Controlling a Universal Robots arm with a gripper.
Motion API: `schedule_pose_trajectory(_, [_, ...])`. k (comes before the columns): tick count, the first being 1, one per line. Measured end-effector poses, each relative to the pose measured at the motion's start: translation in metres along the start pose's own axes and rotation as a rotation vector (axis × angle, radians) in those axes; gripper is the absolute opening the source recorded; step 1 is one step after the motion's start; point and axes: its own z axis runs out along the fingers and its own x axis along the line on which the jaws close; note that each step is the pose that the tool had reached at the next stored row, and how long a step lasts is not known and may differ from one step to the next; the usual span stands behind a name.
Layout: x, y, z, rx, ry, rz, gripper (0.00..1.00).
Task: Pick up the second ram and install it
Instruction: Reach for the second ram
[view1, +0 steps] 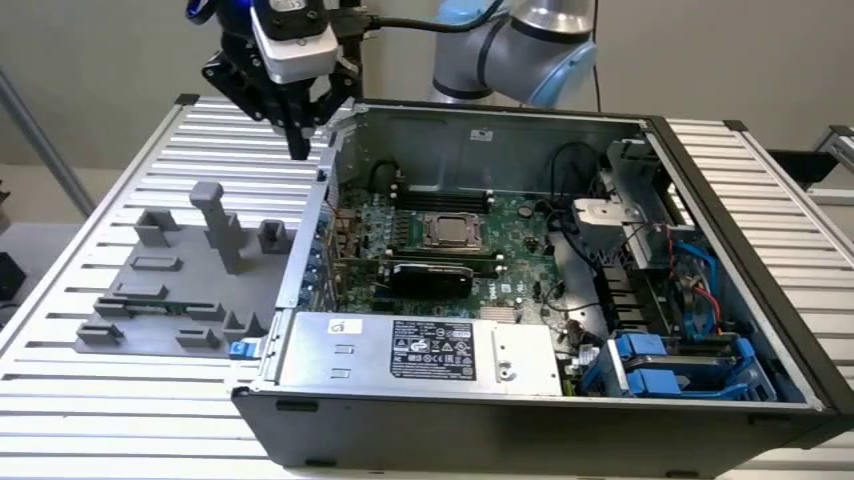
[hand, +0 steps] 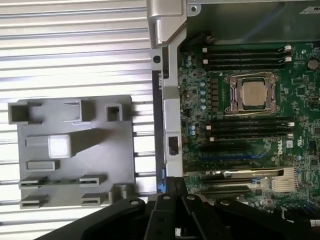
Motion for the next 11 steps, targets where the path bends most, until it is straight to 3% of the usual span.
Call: schedule_pose_trajectory(11, [0.049, -0.0136, -0.0006, 0.0000, -0.0001, 0.000, 0.00])
